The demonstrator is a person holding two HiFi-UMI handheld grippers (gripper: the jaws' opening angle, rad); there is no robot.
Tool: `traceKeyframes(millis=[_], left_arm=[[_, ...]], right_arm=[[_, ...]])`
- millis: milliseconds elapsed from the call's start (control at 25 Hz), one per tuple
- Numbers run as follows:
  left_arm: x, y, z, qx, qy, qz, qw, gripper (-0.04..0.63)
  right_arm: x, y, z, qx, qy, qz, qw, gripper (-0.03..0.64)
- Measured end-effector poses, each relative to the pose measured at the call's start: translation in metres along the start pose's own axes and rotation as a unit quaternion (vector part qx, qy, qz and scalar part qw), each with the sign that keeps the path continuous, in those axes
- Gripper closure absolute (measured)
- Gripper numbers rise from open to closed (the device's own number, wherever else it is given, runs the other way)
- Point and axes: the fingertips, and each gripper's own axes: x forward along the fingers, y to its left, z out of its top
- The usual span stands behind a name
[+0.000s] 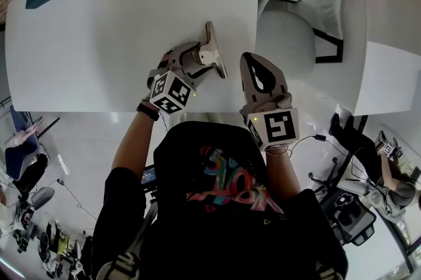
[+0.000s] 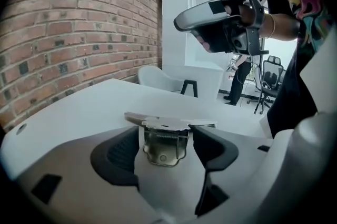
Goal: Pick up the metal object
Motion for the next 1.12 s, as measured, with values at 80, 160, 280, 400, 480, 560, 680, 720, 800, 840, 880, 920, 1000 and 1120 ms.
traceKeyframes(millis=[80,160,280,400,480,560,680,720,800,840,880,920,1000,1120], left_arm=[[0.003,0.002,0.001,0.004,0.002,0.003,1.0,0.296],[0.008,0.002,0.0,0.012,0.008,0.003,0.9999,0.296],[0.012,0.002,0.0,0.029,0.018,0.002,0.9994,0.296],[0.013,0.002,0.0,0.032,0.018,0.003,0.9993,0.296],[0.014,0.001,0.0,0.032,0.018,0.002,0.9993,0.296],[0.015,0.0,0.0,0.032,0.019,0.0,0.9993,0.296],[0.014,0.0,-0.001,0.032,0.019,-0.003,0.9993,0.298],[0.014,0.0,-0.001,0.032,0.02,-0.003,0.9993,0.298],[0.012,0.001,-0.002,0.034,0.02,-0.002,0.9992,0.298],[0.012,0.001,-0.001,0.035,0.019,0.0,0.9992,0.298],[0.012,0.002,-0.001,0.036,0.019,0.001,0.9992,0.298],[0.012,0.002,-0.001,0.037,0.019,0.001,0.9991,0.299],[0.013,0.003,-0.001,0.035,0.02,0.002,0.9992,0.299],[0.013,0.004,0.001,0.024,0.018,0.004,0.9996,0.299]], right_arm=[[-0.001,0.001,-0.002,0.002,0.001,0.001,1.0,0.6],[-0.002,0.001,-0.005,0.005,0.004,0.002,1.0,0.6],[-0.002,0.002,-0.006,0.007,0.005,0.0,1.0,0.6],[-0.002,0.002,-0.007,0.008,0.005,0.001,1.0,0.6],[-0.002,0.001,-0.008,0.008,0.006,0.002,1.0,0.6],[-0.002,0.001,-0.01,0.007,0.007,0.004,1.0,0.6],[-0.002,0.004,-0.012,0.007,0.01,0.006,1.0,0.6],[-0.001,0.004,-0.012,0.007,0.011,0.005,1.0,0.6],[-0.002,0.005,-0.012,0.008,0.011,0.004,1.0,0.6],[-0.002,0.004,-0.012,0.009,0.011,0.003,1.0,0.6],[-0.002,0.003,-0.012,0.01,0.012,0.001,1.0,0.6],[-0.002,0.002,-0.012,0.011,0.012,0.0,1.0,0.6],[-0.003,0.001,-0.013,0.012,0.013,0.0,1.0,0.6],[-0.004,-0.001,-0.012,0.012,0.012,0.0,1.0,0.6]])
